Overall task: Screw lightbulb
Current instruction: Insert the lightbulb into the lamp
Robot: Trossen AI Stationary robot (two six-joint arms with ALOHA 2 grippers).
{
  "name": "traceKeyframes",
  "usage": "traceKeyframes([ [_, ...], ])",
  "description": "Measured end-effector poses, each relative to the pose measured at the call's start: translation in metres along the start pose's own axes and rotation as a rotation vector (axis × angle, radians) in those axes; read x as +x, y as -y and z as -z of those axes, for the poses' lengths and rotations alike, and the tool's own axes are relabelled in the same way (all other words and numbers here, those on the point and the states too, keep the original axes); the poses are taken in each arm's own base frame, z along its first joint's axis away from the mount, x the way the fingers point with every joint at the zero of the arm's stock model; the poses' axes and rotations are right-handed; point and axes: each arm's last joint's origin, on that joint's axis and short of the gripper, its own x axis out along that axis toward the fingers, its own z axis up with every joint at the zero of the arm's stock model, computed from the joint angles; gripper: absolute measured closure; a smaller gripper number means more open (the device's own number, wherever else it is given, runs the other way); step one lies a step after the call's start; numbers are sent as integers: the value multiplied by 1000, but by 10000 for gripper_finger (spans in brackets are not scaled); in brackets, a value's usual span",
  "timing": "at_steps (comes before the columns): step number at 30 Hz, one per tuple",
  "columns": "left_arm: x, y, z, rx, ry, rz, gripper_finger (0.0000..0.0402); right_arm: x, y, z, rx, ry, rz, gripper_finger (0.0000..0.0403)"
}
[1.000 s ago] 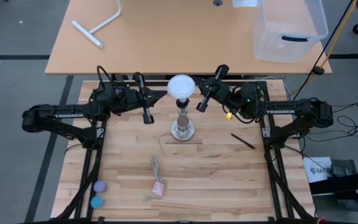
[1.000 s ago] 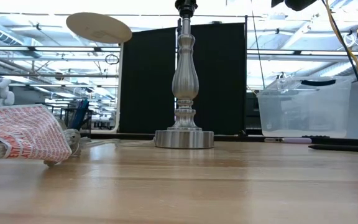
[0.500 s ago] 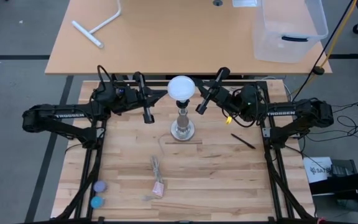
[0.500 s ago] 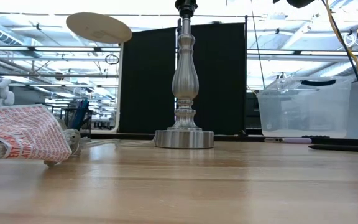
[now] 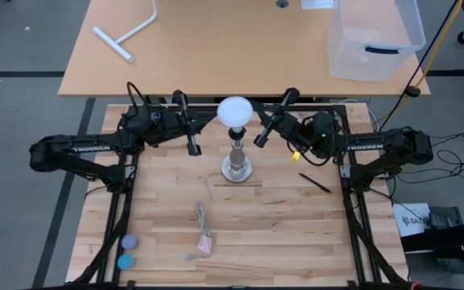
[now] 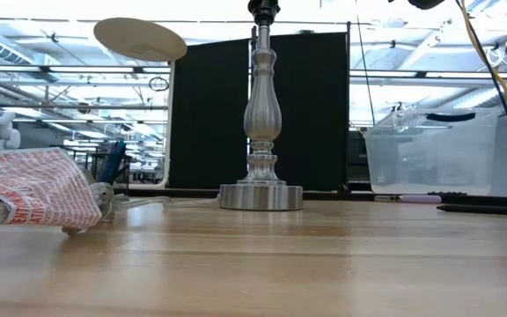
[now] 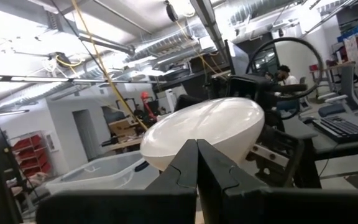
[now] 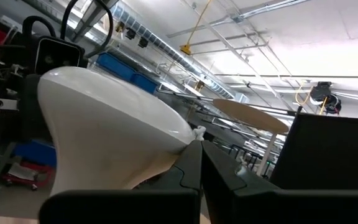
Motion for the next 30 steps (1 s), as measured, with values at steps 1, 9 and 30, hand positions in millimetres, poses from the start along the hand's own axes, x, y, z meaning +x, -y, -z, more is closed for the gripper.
traceKeyframes([
  [1,0,0,0,0,0,-1,401,0,-1,0,0,0,-2,403],
  [9,0,-1,0,2,-3,-15,401,-2,-5,-3,-23,-7,5,403],
  [30,7,-9,12,-10,-20,-81,401,-8,-20,-13,-66,-17,-9,403],
])
